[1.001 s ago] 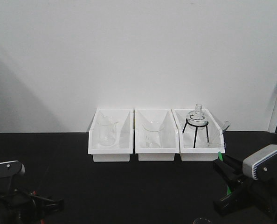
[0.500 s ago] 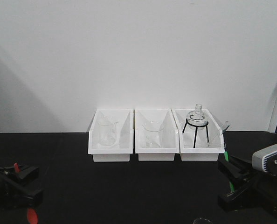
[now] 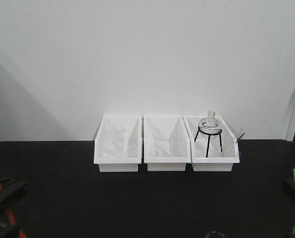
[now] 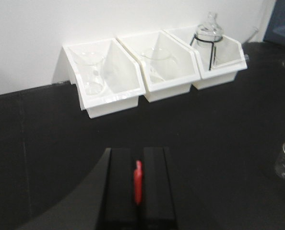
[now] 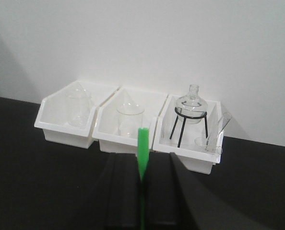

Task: Sort red and green spoons into left cabinet
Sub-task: 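Close the left gripper on the red spoon and lift it out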

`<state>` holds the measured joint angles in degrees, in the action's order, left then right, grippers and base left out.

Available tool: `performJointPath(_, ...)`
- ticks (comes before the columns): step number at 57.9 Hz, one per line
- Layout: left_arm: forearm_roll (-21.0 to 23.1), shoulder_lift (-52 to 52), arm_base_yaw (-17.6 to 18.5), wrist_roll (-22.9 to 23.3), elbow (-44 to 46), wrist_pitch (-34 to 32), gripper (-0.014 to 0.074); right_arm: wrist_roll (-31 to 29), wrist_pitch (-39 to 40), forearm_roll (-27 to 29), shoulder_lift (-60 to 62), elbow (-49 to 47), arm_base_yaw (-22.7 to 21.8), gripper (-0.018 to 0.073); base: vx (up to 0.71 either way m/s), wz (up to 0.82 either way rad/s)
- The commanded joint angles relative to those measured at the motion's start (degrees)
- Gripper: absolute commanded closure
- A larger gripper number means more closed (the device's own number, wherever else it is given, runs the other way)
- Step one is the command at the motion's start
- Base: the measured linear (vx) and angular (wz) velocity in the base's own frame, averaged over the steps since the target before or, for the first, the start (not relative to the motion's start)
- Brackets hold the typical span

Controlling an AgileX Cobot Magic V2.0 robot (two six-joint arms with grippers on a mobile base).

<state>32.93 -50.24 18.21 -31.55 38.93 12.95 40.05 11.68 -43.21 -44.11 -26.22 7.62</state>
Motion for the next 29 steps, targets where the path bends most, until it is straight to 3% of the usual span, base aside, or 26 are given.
performJointPath(1,0.11,3.2,0.26,0.64,-0.51,-3.05,0.0597,6.53,2.08,-5.45,6.53,0.93,-0.09,0.0564,0.0,0.0)
performJointPath(13,0.11,9.62,0.26,1.55,-6.91,-6.23,0.0597,16.76,0.37,-15.54,15.17,4.77,-0.09,0.0564,0.0,0.0)
performJointPath(20,0.11,11.23,0.26,1.55,-7.91,-8.05,0.0597,18.12,0.66,-19.86,16.45,5.24,-0.09,0.0564,0.0,0.0)
performJointPath(29,0.11,11.28,0.26,1.55,-7.91,-7.13,0.0596,18.22,1.68,-21.1,16.45,5.24,-0.09,0.0564,0.0,0.0)
